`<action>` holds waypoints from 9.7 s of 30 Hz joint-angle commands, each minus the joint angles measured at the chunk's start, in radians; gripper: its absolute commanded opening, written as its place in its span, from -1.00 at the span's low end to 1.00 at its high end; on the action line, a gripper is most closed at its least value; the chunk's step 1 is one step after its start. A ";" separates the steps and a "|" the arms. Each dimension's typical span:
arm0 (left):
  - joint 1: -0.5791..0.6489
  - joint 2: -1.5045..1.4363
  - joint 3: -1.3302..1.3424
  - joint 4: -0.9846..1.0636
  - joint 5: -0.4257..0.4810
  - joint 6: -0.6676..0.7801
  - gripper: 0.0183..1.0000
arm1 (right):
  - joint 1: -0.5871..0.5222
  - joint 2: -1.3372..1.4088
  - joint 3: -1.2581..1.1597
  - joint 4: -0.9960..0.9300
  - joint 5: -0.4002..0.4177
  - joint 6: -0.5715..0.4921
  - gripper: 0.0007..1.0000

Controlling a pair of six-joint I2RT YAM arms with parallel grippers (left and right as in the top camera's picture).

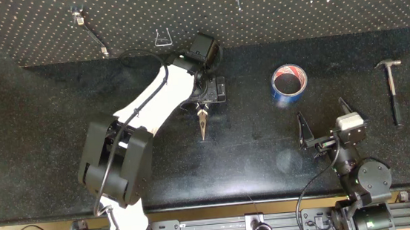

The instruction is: Place Tools Onto Pegboard

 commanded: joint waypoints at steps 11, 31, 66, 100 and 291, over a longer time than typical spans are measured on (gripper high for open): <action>0.002 0.056 0.013 0.004 -0.015 0.012 0.47 | 0.007 -0.010 -0.004 -0.003 0.001 0.014 0.96; 0.002 0.048 0.013 0.021 0.031 0.012 -0.98 | 0.007 -0.010 -0.004 -0.003 0.001 0.014 0.96; 0.075 -0.536 -0.568 1.385 -0.513 0.261 -0.98 | 0.007 -0.010 -0.004 -0.003 0.001 0.014 0.96; 0.122 -0.314 -0.568 1.608 -0.494 0.343 -0.56 | 0.007 -0.010 -0.004 -0.003 0.001 0.014 0.96; 0.451 -1.990 -1.380 0.755 -0.011 0.442 0.99 | -0.342 1.386 1.054 -1.031 0.258 -0.026 0.95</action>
